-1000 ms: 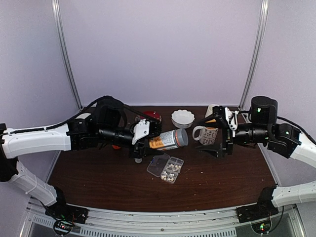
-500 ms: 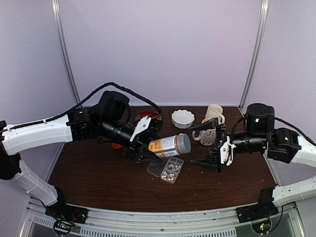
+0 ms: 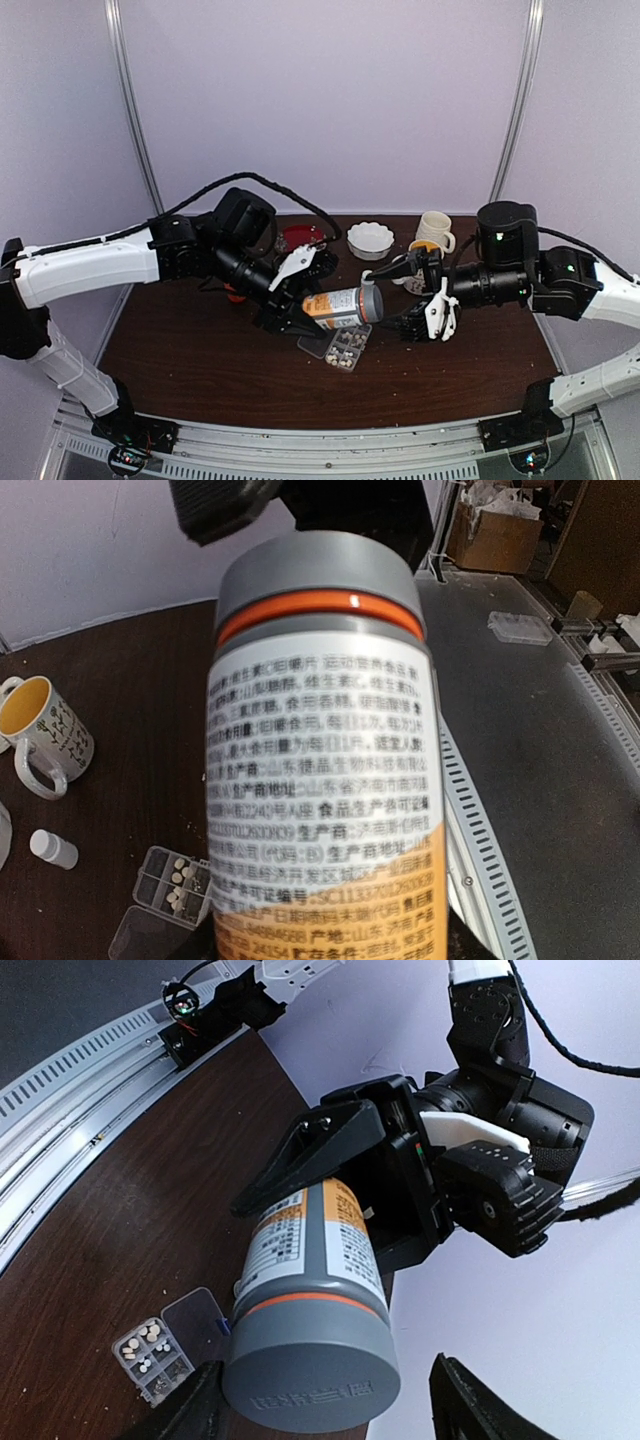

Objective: Sort the pills into containers
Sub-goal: Screw the lid of the pill bottle onto the pill bottle.

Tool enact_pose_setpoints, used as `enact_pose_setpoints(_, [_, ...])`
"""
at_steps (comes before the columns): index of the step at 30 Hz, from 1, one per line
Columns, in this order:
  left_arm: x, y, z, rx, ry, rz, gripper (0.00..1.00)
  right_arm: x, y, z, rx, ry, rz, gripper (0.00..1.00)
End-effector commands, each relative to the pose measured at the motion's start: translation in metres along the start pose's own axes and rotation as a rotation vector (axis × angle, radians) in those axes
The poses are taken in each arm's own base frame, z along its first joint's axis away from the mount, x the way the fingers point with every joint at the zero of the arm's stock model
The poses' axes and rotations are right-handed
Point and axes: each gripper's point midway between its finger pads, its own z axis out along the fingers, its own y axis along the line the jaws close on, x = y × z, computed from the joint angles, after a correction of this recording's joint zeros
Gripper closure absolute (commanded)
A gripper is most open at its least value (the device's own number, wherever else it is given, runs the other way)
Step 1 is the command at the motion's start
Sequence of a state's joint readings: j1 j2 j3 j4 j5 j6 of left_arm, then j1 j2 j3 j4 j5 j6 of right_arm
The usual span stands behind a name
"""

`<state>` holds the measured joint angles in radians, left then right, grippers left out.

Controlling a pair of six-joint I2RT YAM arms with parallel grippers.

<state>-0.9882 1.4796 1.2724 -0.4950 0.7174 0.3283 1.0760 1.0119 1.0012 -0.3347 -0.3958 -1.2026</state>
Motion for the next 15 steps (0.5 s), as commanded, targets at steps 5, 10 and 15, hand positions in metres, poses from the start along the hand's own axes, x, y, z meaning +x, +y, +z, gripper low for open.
enact_pose_setpoints(5, [-0.007, -0.001, 0.000, 0.039, 0.001, 0.012, 1.00, -0.001, 0.000, 0.002, -0.034, 0.043, -0.026, 0.41])
enact_pose_setpoints(10, [-0.008, -0.001, 0.000, 0.040, 0.000, 0.014, 1.00, 0.001, 0.004, 0.004, -0.053, 0.053, -0.022, 0.49])
enact_pose_setpoints(15, [-0.008, -0.001, 0.000, 0.047, 0.000, 0.016, 1.00, 0.002, 0.007, 0.007, -0.066, 0.057, -0.009, 0.46])
